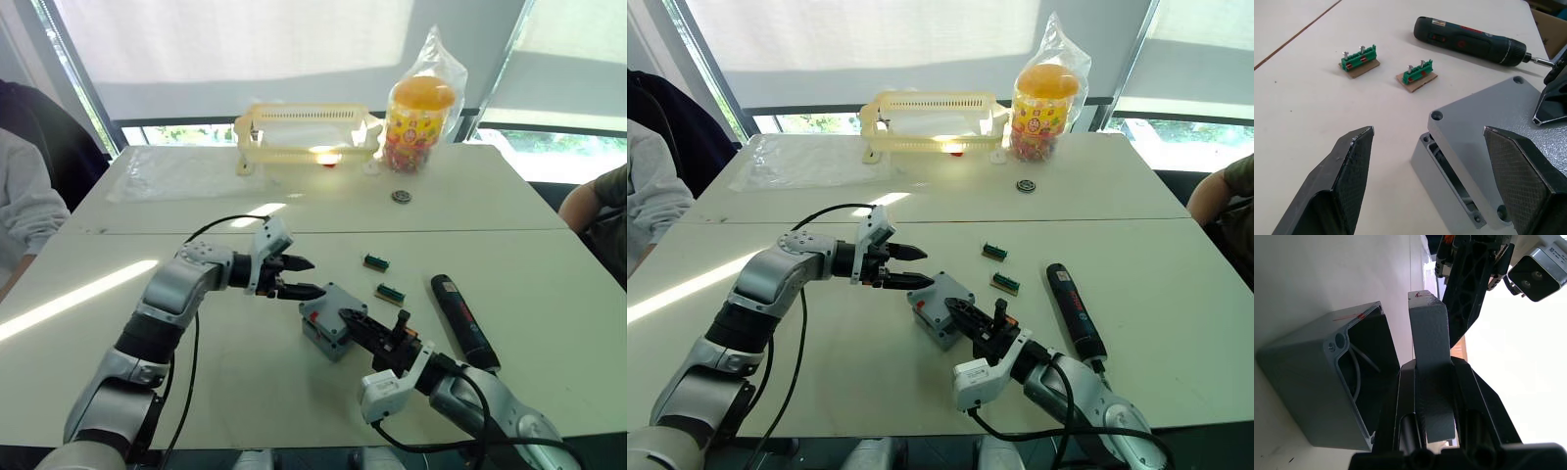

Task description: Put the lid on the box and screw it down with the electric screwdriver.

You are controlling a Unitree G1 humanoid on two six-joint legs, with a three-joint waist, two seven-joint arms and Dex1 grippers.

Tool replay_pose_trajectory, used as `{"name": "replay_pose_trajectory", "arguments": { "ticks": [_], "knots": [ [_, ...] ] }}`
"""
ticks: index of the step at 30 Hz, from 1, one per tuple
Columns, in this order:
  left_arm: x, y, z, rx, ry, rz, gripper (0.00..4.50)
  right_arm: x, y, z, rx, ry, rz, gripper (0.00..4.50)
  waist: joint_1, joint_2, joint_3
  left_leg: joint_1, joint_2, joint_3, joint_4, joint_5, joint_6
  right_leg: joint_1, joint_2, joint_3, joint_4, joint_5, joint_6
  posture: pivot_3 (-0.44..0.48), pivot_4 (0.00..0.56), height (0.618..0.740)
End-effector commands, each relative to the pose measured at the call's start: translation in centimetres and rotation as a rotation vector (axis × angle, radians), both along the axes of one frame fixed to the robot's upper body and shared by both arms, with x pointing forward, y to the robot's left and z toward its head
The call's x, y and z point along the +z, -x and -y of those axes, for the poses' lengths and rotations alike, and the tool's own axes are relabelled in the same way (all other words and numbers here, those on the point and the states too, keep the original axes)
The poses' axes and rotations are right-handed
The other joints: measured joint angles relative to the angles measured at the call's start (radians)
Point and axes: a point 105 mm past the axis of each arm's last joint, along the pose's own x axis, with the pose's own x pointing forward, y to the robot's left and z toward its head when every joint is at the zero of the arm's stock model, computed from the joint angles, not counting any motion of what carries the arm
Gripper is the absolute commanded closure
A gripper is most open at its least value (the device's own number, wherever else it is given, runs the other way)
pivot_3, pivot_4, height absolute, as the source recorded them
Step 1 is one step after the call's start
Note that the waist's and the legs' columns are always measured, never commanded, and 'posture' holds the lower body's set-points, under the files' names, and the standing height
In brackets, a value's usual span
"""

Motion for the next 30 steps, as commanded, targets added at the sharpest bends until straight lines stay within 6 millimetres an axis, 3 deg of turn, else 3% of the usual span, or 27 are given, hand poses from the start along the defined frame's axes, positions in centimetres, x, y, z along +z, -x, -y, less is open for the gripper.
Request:
{"name": "replay_pose_trajectory", "arguments": {
  "ticks": [1, 26, 30],
  "knots": [
    [0.7, 0.2, 0.3, -0.015, 0.014, 0.032, 0.82, 0.5, 0.1, -0.4, 0.019, -0.019, 0.024, 4.28, 0.0, 0.0, 0.0, 0.0, 0.0, 0.0, 0.0, 0.0, 0.0, 0.0, 0.0, 0.0, 0.0, 0.0, 0.0, 0.0, 0.15, 0.74],
    [-3.7, 2.0, 1.9, -0.144, -0.173, 0.104, 0.82, -1.3, 0.0, 0.4, 0.009, 0.015, -0.033, 4.28, 0.001, 0.0, 0.0, 0.0, 0.0, 0.0, 0.0, 0.0, 0.0, 0.001, 0.0, 0.0, 0.0, 0.0, 0.0, 0.0, 0.15, 0.74],
    [-4.8, 2.2, 1.8, -0.143, -0.2, 0.09, 0.82, -0.9, -0.2, 0.6, -0.003, 0.007, -0.012, 2.36, 0.001, -0.001, -0.002, 0.001, 0.0, 0.0, 0.0, 0.0, 0.0, 0.001, 0.0, 0.0, 0.0, 0.0, 0.0, 0.0, 0.15, 0.74]
  ]
}}
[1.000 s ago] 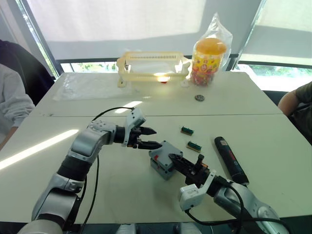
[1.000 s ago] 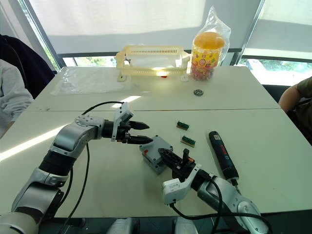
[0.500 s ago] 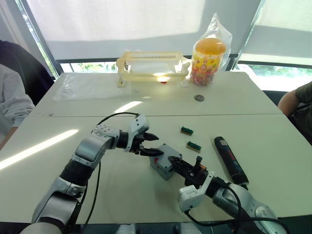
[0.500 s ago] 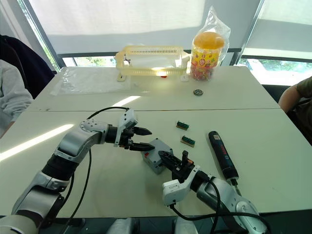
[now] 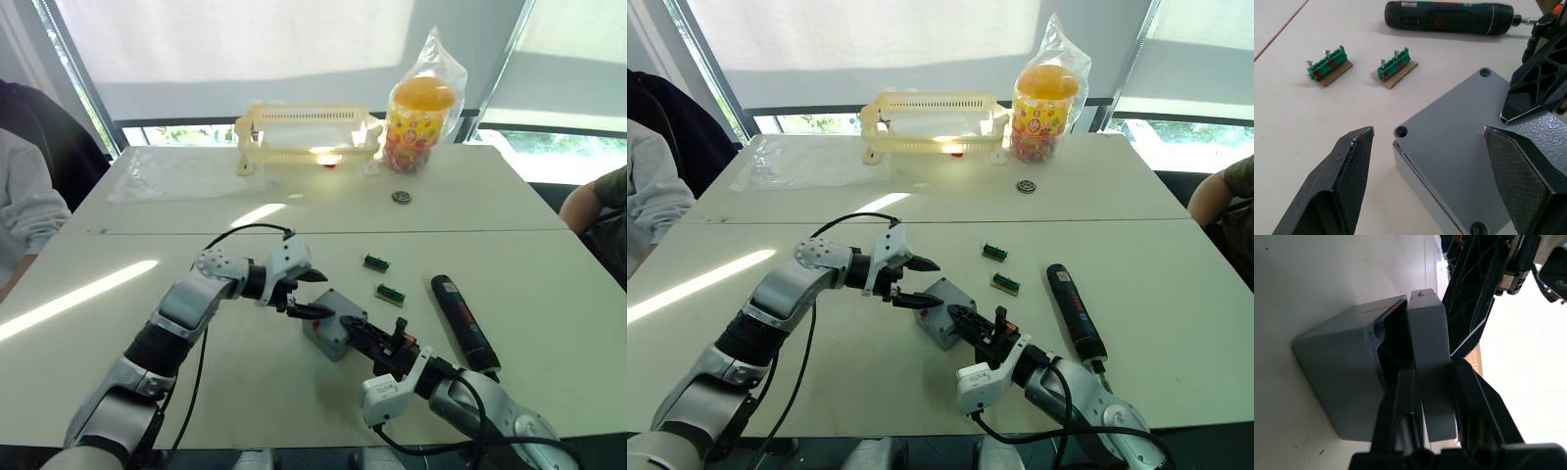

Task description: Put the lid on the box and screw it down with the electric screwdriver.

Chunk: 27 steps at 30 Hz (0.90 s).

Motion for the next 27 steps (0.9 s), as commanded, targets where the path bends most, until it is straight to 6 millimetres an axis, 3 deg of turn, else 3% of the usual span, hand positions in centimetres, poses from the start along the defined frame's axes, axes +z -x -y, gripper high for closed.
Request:
{"name": "replay_pose_trajectory", "arguments": {
  "ticks": [1, 4, 5, 27],
  "knots": [
    [-2.9, 0.5, -0.3, 0.002, -0.098, -0.045, 0.82, 0.7, -0.1, 0.1, 0.0, -0.01, 0.032, 1.77, 0.0, -0.002, -0.002, 0.001, 0.0, 0.0, 0.0, 0.0, 0.0, 0.0, 0.0, 0.0, 0.0, 0.0, 0.0, 0.0, 0.15, 0.74],
    [-3.2, 0.5, -0.5, 0.01, -0.108, -0.046, 0.82, 1.0, 0.0, 0.2, -0.001, -0.014, 0.041, 0.21, 0.0, -0.003, -0.005, 0.001, 0.0, 0.0, 0.0, 0.0, 0.0, 0.001, 0.0, 0.0, 0.0, 0.0, -0.001, 0.0, 0.15, 0.74],
    [-3.2, 0.5, -0.6, 0.012, -0.11, -0.047, 0.82, 1.1, 0.1, 0.3, -0.001, -0.017, 0.044, 0.06, 0.0, -0.004, -0.007, 0.001, 0.0, 0.0, 0.0, 0.0, 0.0, 0.001, 0.0, 0.0, 0.0, -0.001, -0.001, 0.0, 0.15, 0.74],
    [-4.0, -0.5, -1.4, 0.094, -0.137, -0.029, 0.82, 2.4, 0.4, 1.2, 0.042, -0.022, 0.083, 0.06, 0.001, -0.004, -0.008, 0.002, 0.0, 0.0, 0.0, 0.0, 0.0, 0.002, 0.0, 0.0, 0.0, -0.001, -0.002, 0.0, 0.15, 0.74]
  ]
}}
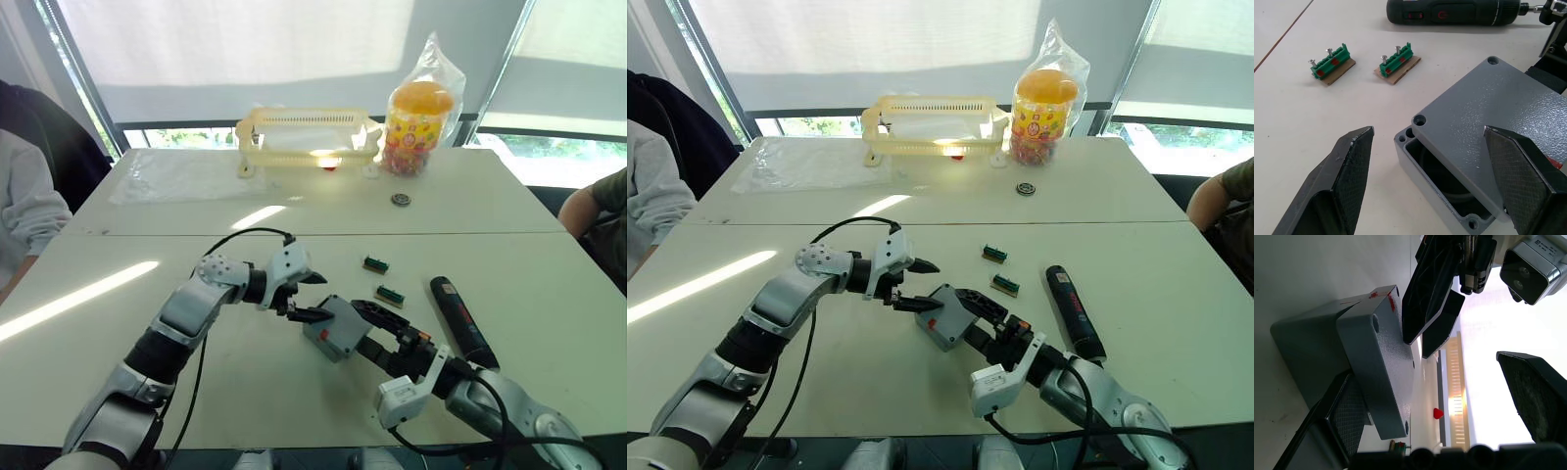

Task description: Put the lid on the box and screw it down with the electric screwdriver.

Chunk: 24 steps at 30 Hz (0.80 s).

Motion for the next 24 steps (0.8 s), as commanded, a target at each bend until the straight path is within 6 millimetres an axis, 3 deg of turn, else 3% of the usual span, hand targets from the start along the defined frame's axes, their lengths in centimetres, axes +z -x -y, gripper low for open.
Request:
{"name": "replay_pose_trajectory", "arguments": {
  "ticks": [1, 6, 7, 9, 15, 16, 21, 24],
  "knots": [
    [-3.3, -0.1, -1.1, 0.061, -0.114, -0.074, 0.82, 0.9, 0.0, -0.1, 0.015, -0.021, 0.022, 0.06, 0.0, 0.0, 0.0, 0.0, 0.0, 0.0, 0.0, 0.0, 0.0, 0.0, 0.0, 0.0, 0.0, 0.0, 0.0, 0.0, 0.15, 0.74],
    [-2.0, -0.2, -0.7, 0.059, -0.036, -0.086, 0.82, 0.9, 0.1, -0.6, 0.03, -0.033, 0.018, 0.06, -0.001, 0.0, 0.0, 0.0, 0.0, 0.0, 0.0, 0.0, 0.0, 0.0, 0.0, 0.0, 0.0, 0.0, 0.0, 0.0, 0.15, 0.74],
    [-1.9, -0.3, -0.7, 0.059, -0.029, -0.088, 0.82, 1.0, 0.1, -0.6, 0.03, -0.034, 0.02, 0.29, -0.001, 0.0, 0.0, 0.0, 0.0, 0.0, 0.0, 0.0, 0.0, 0.0, 0.0, 0.0, 0.0, 0.0, 0.0, 0.0, 0.15, 0.74],
    [-1.7, -0.3, -0.7, 0.06, -0.023, -0.087, 0.82, 1.0, 0.0, -0.6, 0.031, -0.034, 0.022, 0.93, -0.001, 0.0, 0.0, 0.0, 0.0, 0.0, 0.0, 0.0, 0.0, -0.001, 0.0, 0.0, 0.0, 0.0, 0.0, 0.0, 0.15, 0.74],
    [-1.2, -0.2, -0.7, 0.055, -0.007, -0.09, 0.82, 0.6, 0.1, -0.8, 0.037, -0.031, 0.021, 4.02, -0.001, 0.0, 0.001, -0.001, 0.0, 0.0, 0.0, 0.0, 0.0, -0.001, 0.0, 0.0, 0.0, 0.0, 0.0, 0.0, 0.15, 0.74],
    [-1.1, -0.2, -0.7, 0.056, -0.001, -0.091, 0.82, 0.6, 0.1, -0.8, 0.037, -0.031, 0.024, 4.34, -0.001, 0.0, 0.001, -0.001, 0.0, 0.0, 0.0, 0.0, 0.0, -0.001, 0.0, 0.0, 0.0, 0.0, 0.0, 0.0, 0.15, 0.74],
    [0.8, -0.3, -0.7, 0.076, 0.08, -0.104, 0.82, 1.3, -0.2, -0.8, 0.036, -0.043, 0.058, 4.34, -0.001, 0.0, 0.002, -0.001, 0.0, 0.0, -0.001, 0.0, 0.0, -0.001, 0.0, 0.0, -0.001, 0.0, 0.0, 0.0, 0.15, 0.74],
    [3.1, -1.1, -1.0, 0.113, 0.173, -0.116, 0.82, 2.2, -0.7, -1.1, 0.049, -0.055, 0.093, 4.34, -0.002, 0.0, 0.006, -0.002, 0.0, 0.0, -0.001, 0.0, 0.0, -0.002, 0.0, 0.0, -0.001, 0.0, 0.0, 0.0, 0.15, 0.74]
  ]
}}
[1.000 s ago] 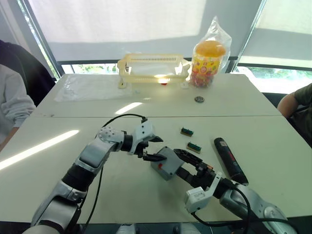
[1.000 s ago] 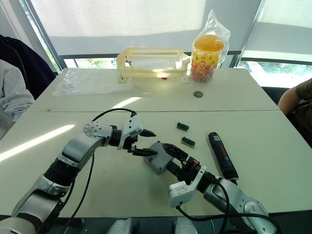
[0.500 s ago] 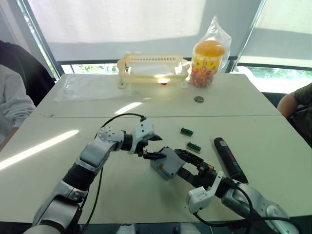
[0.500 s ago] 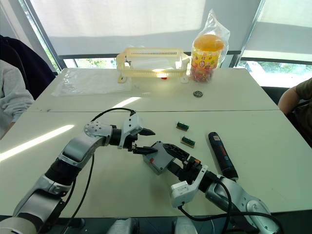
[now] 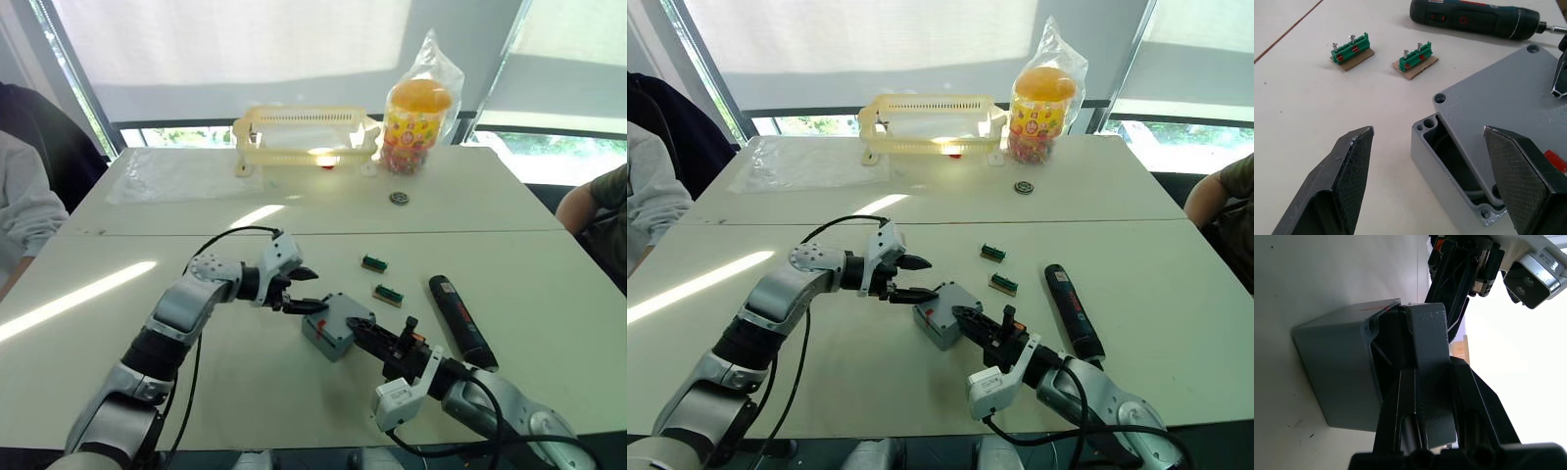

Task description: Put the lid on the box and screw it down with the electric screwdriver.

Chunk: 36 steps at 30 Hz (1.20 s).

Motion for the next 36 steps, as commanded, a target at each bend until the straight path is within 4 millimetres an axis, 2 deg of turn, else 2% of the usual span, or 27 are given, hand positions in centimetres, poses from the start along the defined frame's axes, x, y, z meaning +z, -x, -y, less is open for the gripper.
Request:
{"name": "replay_pose_trajectory", "arguments": {
  "ticks": [1, 5, 10, 15, 22, 29, 34, 36],
  "knots": [
    [3.1, -0.8, -0.3, 0.041, 0.111, 0.006, 0.82, 2.8, -0.7, -0.7, 0.026, -0.064, 0.105, 4.34, -0.002, 0.0, 0.003, 0.0, 0.0, 0.0, 0.0, 0.0, 0.0, 0.0, 0.0, 0.0, 0.0, 0.0, 0.0, 0.0, 0.15, 0.74],
    [4.4, -1.6, -0.8, 0.084, 0.166, -0.008, 0.82, 3.3, -1.2, -1.0, 0.039, -0.071, 0.124, 4.34, -0.001, 0.0, 0.006, -0.001, 0.0, 0.0, 0.0, 0.0, 0.0, -0.001, 0.0, -0.001, 0.0, 0.0, 0.0, 0.0, 0.15, 0.74],
    [3.9, -1.8, -1.0, 0.092, 0.15, -0.009, 0.82, 2.3, -1.1, -1.3, 0.061, -0.061, 0.089, 4.34, 0.0, 0.0, 0.006, -0.002, 0.0, 0.0, -0.001, 0.0, 0.0, -0.001, 0.0, -0.001, -0.001, 0.0, 0.001, 0.0, 0.15, 0.74],
    [3.7, -1.2, 0.1, 0.036, 0.15, -0.01, 0.82, 1.6, -0.8, -1.2, 0.065, -0.048, 0.063, 4.34, 0.0, 0.001, 0.006, -0.002, 0.0, 0.0, -0.001, 0.0, 0.0, -0.001, 0.0, 0.0, -0.001, 0.0, 0.001, 0.0, 0.15, 0.74],
    [2.8, 0.8, 1.9, -0.115, 0.135, -0.058, 0.82, 1.0, -0.7, -1.0, 0.057, -0.034, 0.035, 4.34, -0.001, 0.001, 0.007, -0.002, 0.0, 0.0, -0.001, 0.0, 0.0, -0.002, 0.0, 0.0, -0.001, 0.0, 0.001, 0.0, 0.15, 0.74],
    [2.6, 1.8, 2.2, -0.176, 0.127, -0.07, 0.82, 0.7, -0.6, -0.7, 0.049, -0.029, 0.016, 4.34, -0.001, 0.001, 0.007, -0.002, 0.0, 0.0, -0.001, 0.0, 0.0, -0.002, 0.0, 0.0, -0.001, 0.0, 0.001, 0.0, 0.15, 0.74],
    [1.4, 1.9, 1.8, -0.175, 0.071, -0.049, 0.82, 0.5, -0.5, -0.6, 0.048, -0.034, 0.008, 4.34, 0.0, 0.001, 0.007, -0.002, 0.0, 0.0, -0.001, 0.0, 0.0, -0.002, 0.0, 0.0, -0.001, 0.0, 0.001, 0.0, 0.15, 0.74],
    [0.8, 1.8, 1.7, -0.172, 0.042, -0.018, 0.82, 0.5, -0.6, -0.6, 0.046, -0.036, 0.008, 3.27, 0.0, 0.001, 0.007, -0.002, 0.0, 0.0, -0.001, 0.0, 0.0, -0.001, 0.0, 0.0, -0.001, 0.0, 0.001, 0.0, 0.15, 0.74]
  ]
}}
